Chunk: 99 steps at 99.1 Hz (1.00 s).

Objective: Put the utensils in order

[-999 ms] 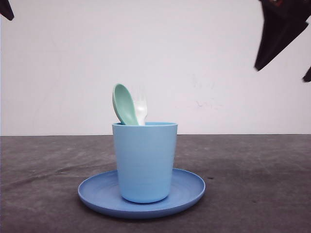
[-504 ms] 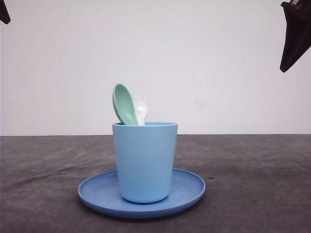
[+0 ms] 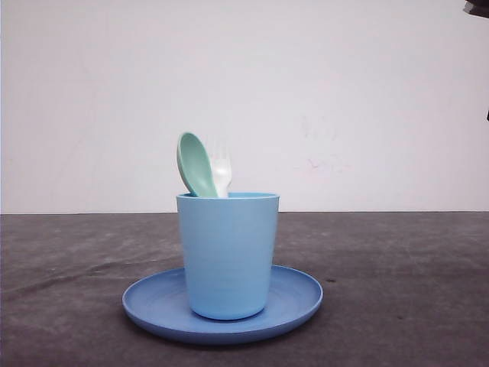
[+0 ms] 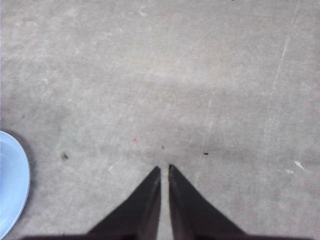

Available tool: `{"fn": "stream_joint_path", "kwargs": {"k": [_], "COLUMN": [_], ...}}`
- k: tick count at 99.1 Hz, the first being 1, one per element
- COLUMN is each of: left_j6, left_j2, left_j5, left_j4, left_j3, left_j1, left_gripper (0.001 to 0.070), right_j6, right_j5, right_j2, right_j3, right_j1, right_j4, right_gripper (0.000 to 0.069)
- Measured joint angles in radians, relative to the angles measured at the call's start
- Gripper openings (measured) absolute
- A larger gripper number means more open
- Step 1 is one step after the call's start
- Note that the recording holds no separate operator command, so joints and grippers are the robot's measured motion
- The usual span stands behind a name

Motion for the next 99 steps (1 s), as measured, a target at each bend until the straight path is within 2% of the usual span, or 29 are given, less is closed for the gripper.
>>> {"fn": "stream_joint_path", "kwargs": {"k": [57, 70, 82, 99], "left_j6": [0.000, 0.040, 0.058, 0.060], "left_j2": [0.000, -0.031, -0.143, -0.365], "left_j5": [0.000, -0.053, -0.058, -0.056], "left_j4": [0.000, 0.014, 0.091, 0.235], "left_j3": [0.000, -0.011, -0.128, -0.397], "left_j1": [0.000, 0.035, 0.105, 0.190], "left_gripper": [0.0018, 0.0018, 0.0018, 0.0018], "right_j6": [0.000, 0.000, 0.000, 0.000], "right_j5": [0.000, 0.000, 0.000, 0.000], "right_j2": [0.000, 0.000, 0.000, 0.000], "right_j3": [0.000, 0.000, 0.000, 0.000], "right_j1": [0.000, 0.000, 0.000, 0.000], "right_j4": [0.018, 0.018, 0.018, 0.018], "right_gripper": [0.0010, 0.0010, 0.0010, 0.0010]}}
